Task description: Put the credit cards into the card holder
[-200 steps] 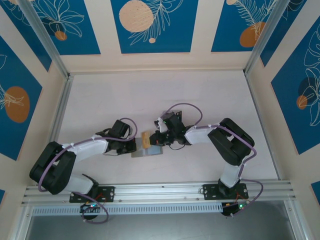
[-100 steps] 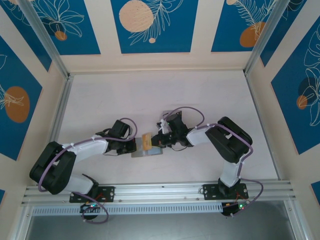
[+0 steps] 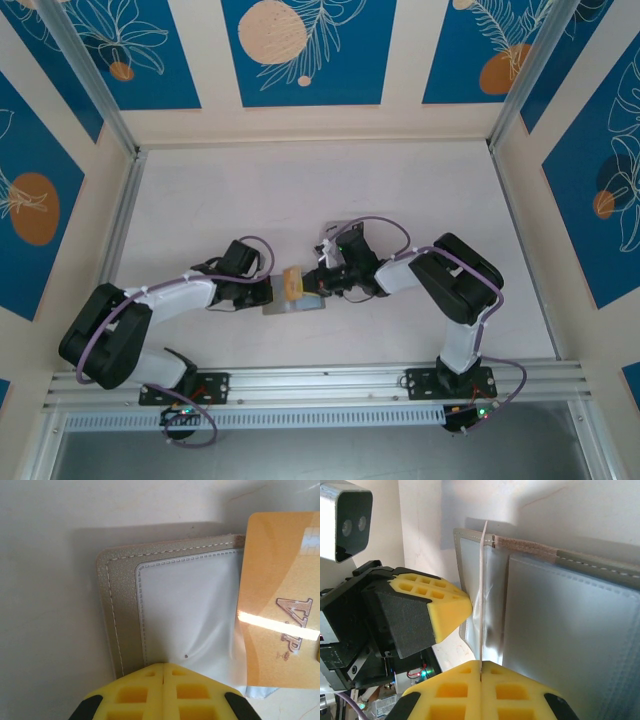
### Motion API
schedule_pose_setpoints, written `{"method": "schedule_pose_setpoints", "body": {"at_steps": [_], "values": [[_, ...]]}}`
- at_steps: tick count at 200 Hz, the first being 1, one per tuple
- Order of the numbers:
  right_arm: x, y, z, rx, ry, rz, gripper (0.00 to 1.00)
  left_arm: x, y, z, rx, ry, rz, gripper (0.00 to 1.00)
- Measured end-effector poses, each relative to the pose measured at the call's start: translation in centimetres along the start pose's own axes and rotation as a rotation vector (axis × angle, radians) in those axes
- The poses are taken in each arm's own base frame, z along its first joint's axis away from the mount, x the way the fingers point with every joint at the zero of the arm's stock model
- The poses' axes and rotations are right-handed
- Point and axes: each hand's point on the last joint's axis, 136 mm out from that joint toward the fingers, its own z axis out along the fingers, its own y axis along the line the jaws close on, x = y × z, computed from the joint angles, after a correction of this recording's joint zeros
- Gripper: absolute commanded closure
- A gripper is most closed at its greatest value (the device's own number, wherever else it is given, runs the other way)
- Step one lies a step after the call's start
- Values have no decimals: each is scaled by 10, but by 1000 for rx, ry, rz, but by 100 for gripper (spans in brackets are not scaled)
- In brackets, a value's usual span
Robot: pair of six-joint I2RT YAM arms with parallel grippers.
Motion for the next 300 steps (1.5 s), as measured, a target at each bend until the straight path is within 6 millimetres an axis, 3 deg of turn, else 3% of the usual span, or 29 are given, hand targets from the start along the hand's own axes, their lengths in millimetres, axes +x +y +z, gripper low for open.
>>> {"method": "schedule_pose_setpoints", "body": {"at_steps": [85,117,300], "values": [[13,-2,2,17,33,11,100,0,0,0,-2,-1,0,100],[26,-19,-1,66,51,70,100,0,0,0,-2,-1,-3,99],[31,-10,9,18,97,82,100,-2,2,0,-13,-13,-4,100]]}}
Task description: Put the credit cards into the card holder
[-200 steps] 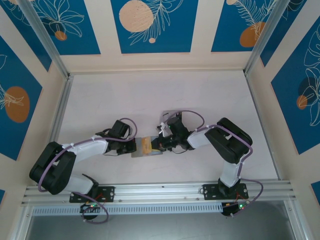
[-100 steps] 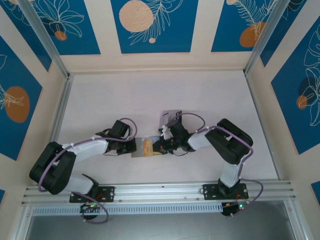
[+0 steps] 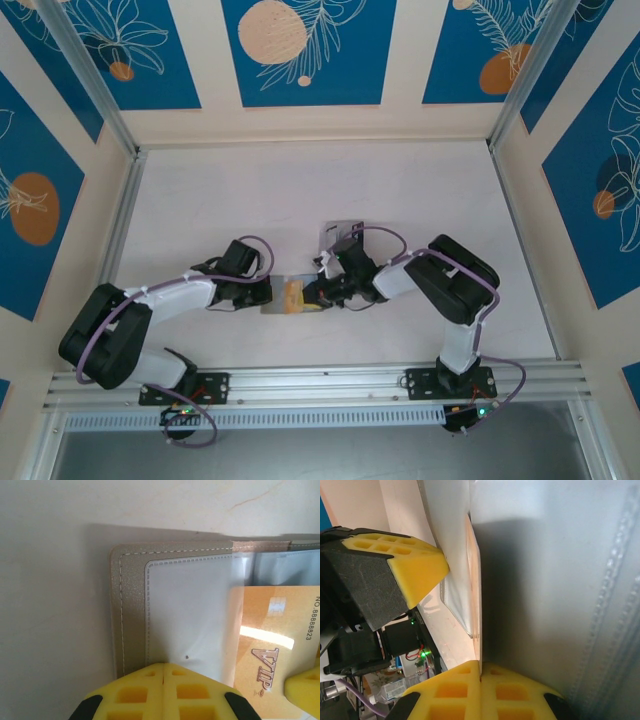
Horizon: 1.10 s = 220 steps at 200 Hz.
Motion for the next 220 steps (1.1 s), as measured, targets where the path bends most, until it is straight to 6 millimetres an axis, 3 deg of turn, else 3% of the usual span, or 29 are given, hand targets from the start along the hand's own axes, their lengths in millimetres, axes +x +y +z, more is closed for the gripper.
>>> {"method": "schedule_pose_setpoints", "body": {"at_steps": [93,188,220], "values": [[-17,-2,-2,40,1,-21,100,0,1,0,-4,-3,0,100],[-21,3,-1,-72,72,1,100,-1,1,0,-5,-4,0,99],[-19,8,11,-40,65,-23,100,-1,1,0,-5,-4,0,100]]}}
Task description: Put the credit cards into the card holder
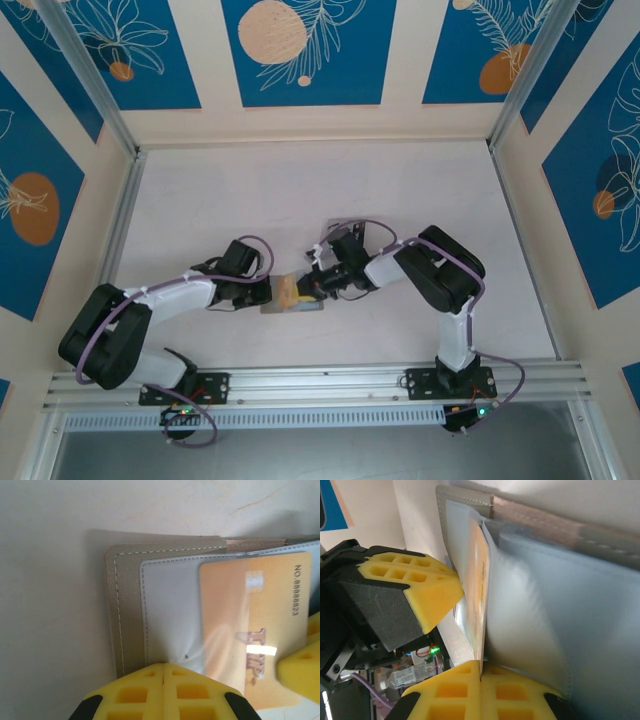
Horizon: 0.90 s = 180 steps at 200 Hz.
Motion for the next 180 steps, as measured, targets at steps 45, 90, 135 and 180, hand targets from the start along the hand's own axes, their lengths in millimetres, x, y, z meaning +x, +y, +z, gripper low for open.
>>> {"method": "schedule_pose_setpoints", "body": {"at_steps": [45,90,135,180], "values": [[1,1,9,41,-16,-14,100,0,0,0,0,0,0,99],[1,3,15,122,-19,-27,82,0,0,0,0,-1,0,100],[9,9,3,269,-21,-81,58,0,0,-1,3,-7,-10,100],[9,13,-21,438,-7,-127,84,0,0,0,7,-11,-20,100]]}}
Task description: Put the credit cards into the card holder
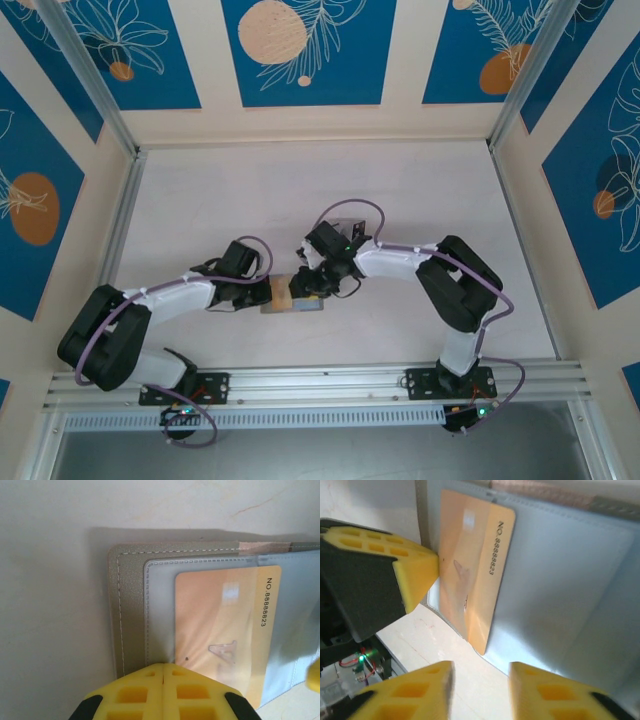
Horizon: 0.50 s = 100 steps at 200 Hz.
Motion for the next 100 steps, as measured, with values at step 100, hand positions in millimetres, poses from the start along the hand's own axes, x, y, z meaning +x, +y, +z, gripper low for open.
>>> {"method": "schedule_pose_setpoints", "body": {"at_steps": [100], "values": [[-13,-21,17,244,47,-19,100,0,0,0,5,-6,3,99]]}}
